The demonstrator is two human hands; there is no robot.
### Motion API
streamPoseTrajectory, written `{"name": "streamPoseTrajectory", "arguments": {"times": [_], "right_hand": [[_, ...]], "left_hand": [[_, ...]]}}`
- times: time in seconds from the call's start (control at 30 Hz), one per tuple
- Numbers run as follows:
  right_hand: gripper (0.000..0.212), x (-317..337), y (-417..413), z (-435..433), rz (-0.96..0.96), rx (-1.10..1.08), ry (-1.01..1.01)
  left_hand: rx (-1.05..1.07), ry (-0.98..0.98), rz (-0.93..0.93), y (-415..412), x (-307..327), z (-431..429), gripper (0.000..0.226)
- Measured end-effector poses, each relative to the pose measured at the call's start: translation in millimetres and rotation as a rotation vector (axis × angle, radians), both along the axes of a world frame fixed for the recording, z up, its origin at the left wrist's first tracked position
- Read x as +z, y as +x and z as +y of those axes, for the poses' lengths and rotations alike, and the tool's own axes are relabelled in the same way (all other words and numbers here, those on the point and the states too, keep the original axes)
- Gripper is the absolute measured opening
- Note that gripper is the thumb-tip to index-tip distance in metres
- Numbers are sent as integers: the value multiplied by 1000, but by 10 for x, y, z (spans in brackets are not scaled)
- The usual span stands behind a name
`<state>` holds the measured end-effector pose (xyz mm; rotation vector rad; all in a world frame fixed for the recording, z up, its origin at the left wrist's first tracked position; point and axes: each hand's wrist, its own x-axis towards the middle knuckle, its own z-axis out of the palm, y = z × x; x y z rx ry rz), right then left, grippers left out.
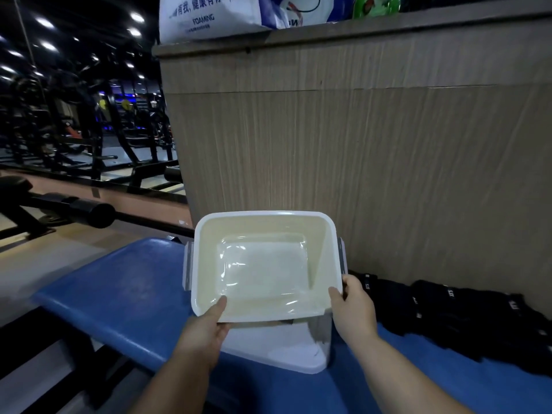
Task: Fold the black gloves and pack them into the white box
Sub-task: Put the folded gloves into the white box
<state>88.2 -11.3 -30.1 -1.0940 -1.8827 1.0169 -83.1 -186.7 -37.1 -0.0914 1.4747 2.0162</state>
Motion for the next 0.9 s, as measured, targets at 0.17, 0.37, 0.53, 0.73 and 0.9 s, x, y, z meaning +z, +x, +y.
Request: {"name": "streamPoseTrajectory", "arguments": {"times": [0.17,0.37,0.53,0.73,0.9], "right_hand": [[10,-56,72,39,27,9,-33],[18,-144,171,38,74,69,-87],[24,-240,207,62,50,74,-122],[22,-378,210,69,-11,69,-124],[20,-418,183,78,-15,66,-111]], "left_hand": [[243,-238,408,-18,3,-155,34],[220,-252,491,-24,-177,-274,24],[192,-329,499,-39,-272,-265,18],[201,-390,546,16,-385,-271,17],[186,-424,608,8,-440,-265,16]]}}
